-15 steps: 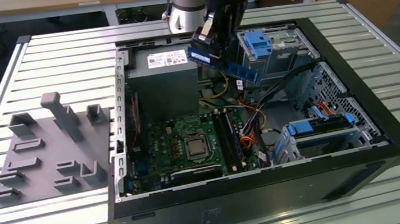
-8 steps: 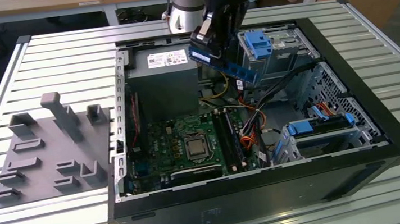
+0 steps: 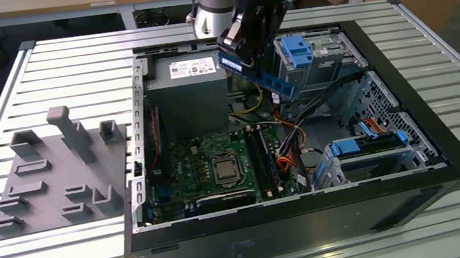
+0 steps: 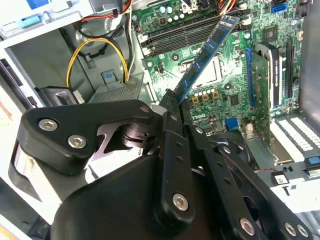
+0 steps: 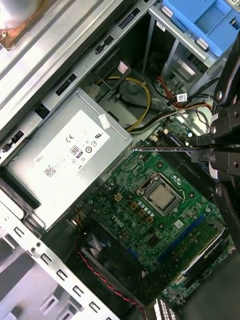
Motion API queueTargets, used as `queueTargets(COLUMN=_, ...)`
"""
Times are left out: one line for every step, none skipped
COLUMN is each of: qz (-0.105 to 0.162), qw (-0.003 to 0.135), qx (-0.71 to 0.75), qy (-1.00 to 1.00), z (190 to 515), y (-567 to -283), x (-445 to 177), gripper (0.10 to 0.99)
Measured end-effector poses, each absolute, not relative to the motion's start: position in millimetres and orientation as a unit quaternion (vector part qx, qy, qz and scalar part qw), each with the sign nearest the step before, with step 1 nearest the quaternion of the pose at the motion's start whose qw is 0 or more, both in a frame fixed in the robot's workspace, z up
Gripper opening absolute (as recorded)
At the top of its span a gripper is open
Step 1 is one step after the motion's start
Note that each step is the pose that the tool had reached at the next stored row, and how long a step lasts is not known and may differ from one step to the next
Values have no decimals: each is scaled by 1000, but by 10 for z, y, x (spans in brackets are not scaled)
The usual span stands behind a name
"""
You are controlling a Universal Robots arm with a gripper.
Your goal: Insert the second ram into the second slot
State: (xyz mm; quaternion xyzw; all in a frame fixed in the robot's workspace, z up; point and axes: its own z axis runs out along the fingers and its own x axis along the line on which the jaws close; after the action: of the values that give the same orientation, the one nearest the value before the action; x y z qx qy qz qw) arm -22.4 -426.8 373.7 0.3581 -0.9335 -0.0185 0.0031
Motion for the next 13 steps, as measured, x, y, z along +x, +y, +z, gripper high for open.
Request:
queueTargets(qz=-18, qw=3, qx=355, qy=-935, z=3737, y=-4268, x=-224, gripper=137)
queueTargets(qz=-18, qw=3, qx=352, qy=-936, z=3737, y=-4268, x=-224, gripper=137)
queueTargets(qz=-18, qw=3, qx=349, qy=-937, z=3737, y=-4268, x=-224, gripper=137)
queueTargets(qz=-18, qw=3, qx=346, qy=-938, z=3737, y=-4268, x=-224, gripper=137)
queueTargets(qz=-18, qw=3, qx=342, qy=-939, z=3737, y=-4268, x=-224, gripper=137)
queueTargets(qz=-18, qw=3, qx=339, qy=-941, z=3737, y=-4268, x=-224, gripper=137)
queueTargets(qz=-18, qw=3, qx=336, qy=-942, z=3737, y=-4268, x=-224, gripper=137)
queueTargets(qz=-18, qw=3, qx=333, qy=-943, z=3737, y=-4268, x=-224, gripper=137)
queueTargets(qz=-18, qw=3, qx=330, qy=-944, z=3737, y=-4268, x=-224, gripper=137)
queueTargets(qz=-18, qw=3, qx=327, qy=-945, z=3737, y=-4268, x=-224, gripper=137)
queueTargets(qz=-18, qw=3, qx=324, qy=-946, z=3737, y=-4268, x=-224, gripper=137)
queueTargets(qz=-18, qw=2, qx=320, qy=-947, z=3736, y=-4268, x=-224, gripper=137)
queueTargets(qz=-18, qw=2, qx=317, qy=-948, z=3736, y=-4268, x=-224, gripper=137)
